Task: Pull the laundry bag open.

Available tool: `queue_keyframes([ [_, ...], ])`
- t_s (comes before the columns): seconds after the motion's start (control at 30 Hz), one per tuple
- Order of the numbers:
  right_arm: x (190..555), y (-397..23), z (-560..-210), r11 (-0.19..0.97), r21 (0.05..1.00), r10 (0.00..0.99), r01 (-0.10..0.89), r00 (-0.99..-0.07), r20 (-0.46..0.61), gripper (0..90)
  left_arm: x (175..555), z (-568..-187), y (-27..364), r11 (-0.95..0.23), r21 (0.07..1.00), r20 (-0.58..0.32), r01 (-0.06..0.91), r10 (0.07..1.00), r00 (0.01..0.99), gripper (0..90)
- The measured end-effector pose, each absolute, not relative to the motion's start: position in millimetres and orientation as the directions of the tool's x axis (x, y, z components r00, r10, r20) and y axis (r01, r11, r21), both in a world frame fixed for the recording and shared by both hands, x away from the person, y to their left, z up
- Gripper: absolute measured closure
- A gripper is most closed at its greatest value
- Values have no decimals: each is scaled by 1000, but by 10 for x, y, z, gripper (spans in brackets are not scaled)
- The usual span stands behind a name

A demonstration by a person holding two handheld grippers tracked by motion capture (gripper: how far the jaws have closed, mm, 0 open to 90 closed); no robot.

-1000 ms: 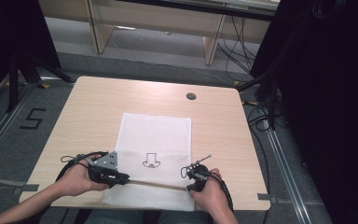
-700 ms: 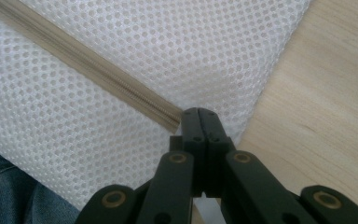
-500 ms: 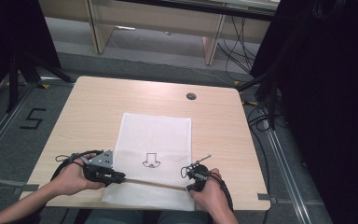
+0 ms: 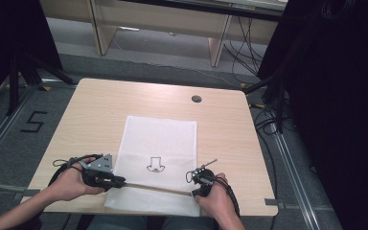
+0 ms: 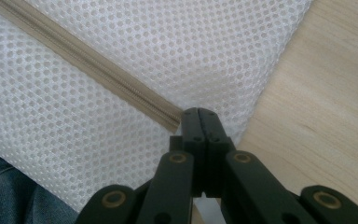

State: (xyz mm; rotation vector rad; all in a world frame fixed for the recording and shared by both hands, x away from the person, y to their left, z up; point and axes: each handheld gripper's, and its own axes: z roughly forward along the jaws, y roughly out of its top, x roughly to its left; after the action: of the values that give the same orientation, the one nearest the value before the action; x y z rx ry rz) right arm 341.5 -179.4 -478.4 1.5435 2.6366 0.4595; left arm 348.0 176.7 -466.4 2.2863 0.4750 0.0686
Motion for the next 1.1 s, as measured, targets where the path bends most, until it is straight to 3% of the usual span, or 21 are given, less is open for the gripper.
queue_keyframes([
  [1.1, 3407, -1782, -4767, 437, 254, 871, 863, -476, 122, 900, 3450, -4697, 2178, -611, 702, -98, 367, 427, 899, 819],
])
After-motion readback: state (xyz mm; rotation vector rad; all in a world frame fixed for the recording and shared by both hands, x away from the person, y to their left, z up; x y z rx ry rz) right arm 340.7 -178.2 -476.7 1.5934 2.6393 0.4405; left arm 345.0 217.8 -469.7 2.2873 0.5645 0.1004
